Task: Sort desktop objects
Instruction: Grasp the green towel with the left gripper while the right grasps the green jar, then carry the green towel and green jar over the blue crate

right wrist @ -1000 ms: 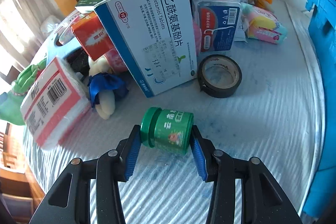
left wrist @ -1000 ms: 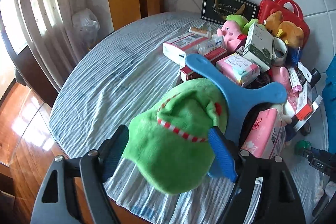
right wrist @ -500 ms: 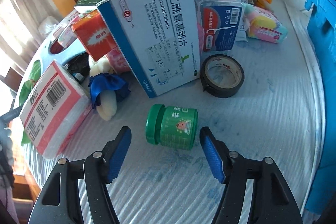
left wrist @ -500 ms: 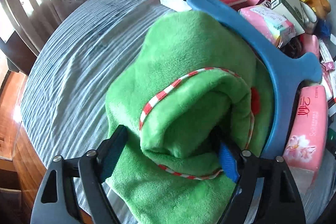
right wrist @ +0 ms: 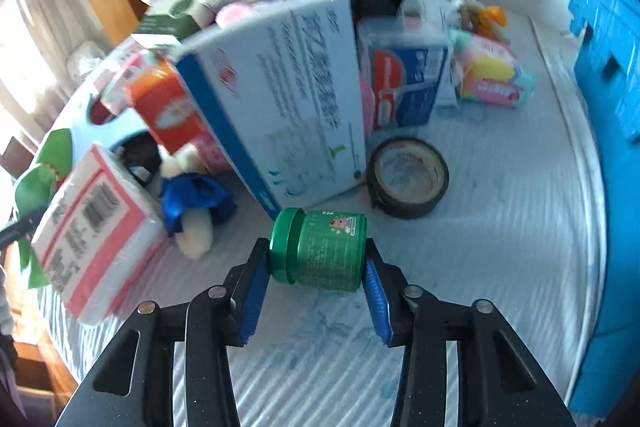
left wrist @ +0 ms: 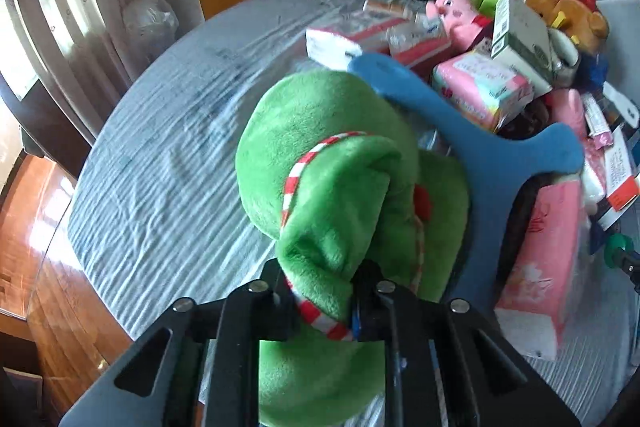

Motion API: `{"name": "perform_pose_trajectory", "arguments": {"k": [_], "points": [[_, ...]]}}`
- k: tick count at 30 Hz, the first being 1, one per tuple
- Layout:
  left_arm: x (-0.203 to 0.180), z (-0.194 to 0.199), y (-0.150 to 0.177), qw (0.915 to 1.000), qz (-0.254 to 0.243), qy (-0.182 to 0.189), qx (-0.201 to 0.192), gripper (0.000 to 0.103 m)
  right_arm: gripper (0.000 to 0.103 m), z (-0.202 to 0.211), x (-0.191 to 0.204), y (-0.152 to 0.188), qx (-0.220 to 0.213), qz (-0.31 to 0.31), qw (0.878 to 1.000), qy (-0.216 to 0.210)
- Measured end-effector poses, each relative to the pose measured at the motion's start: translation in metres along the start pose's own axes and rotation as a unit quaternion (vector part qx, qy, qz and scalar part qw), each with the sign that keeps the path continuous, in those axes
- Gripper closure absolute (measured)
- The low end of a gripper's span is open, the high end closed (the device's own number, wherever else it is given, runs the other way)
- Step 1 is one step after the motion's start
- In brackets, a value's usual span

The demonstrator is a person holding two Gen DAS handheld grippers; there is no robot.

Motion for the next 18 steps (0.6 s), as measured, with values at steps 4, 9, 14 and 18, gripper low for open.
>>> {"name": "perform_pose_trajectory", "arguments": {"k": [4, 9, 14, 18], "points": [[-0.001, 0.054, -0.031, 0.9965, -0.020, -0.034, -0.073, 0.087, 0.060, 0.027, 0.009, -0.011, -0.034, 0.012, 0.999, -0.020], [-0.018, 0.113, -0.074, 0.9872, -0.031, -0.034, -0.153, 0.087, 0.060, 0.062, 0.023, -0.036, -0.092, 0.018, 0.995, -0.035], [-0.063, 0.166, -0.109, 0.9737, -0.054, -0.003, -0.221, 0.087, 0.060, 0.128, 0.032, -0.064, -0.168, 0.030, 0.984, -0.041], [-0.117, 0.200, -0.137, 0.9621, -0.072, 0.037, -0.260, 0.087, 0.060, 0.183, 0.025, -0.089, -0.224, 0.025, 0.974, -0.032]]}}
Point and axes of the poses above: each gripper's, at about its wrist camera, not at the fingertips, and z roughly against the way its jaws point, x to its left, y to its underside, the point moved 6 cm from there along -z, roughly the way its jaws point, and after that the axes turned 12 degrees about -z, right-handed, at the moved point
